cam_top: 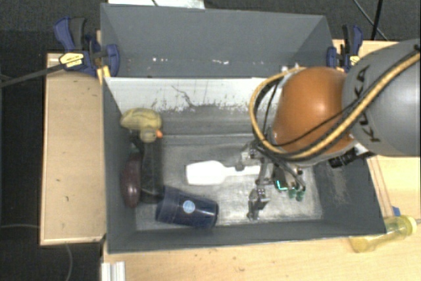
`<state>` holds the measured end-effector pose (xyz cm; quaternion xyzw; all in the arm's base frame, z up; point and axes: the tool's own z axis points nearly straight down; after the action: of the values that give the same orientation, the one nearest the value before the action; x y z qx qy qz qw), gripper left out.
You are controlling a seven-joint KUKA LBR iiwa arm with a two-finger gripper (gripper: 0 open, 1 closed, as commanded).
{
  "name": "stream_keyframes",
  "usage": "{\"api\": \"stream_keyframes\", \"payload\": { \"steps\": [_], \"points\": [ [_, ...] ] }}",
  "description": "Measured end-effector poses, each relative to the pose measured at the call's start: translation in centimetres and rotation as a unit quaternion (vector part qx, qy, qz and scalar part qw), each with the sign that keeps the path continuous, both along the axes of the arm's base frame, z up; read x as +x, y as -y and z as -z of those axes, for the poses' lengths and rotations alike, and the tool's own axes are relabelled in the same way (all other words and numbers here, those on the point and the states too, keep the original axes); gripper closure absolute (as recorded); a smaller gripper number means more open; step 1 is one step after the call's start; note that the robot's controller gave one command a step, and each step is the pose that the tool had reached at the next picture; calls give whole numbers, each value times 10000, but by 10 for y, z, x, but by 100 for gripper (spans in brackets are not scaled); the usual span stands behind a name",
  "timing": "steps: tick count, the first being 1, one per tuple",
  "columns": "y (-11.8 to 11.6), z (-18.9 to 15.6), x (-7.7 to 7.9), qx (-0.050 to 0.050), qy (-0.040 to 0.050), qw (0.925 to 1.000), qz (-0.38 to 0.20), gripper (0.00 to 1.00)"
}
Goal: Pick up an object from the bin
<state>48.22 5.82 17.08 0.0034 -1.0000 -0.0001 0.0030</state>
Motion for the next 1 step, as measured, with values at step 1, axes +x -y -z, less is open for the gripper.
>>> {"api": "stream_keyframes", "payload": {
  "steps": [1],
  "points": [
    [0,-4,2,3,40,10000,11,0]
  ]
}}
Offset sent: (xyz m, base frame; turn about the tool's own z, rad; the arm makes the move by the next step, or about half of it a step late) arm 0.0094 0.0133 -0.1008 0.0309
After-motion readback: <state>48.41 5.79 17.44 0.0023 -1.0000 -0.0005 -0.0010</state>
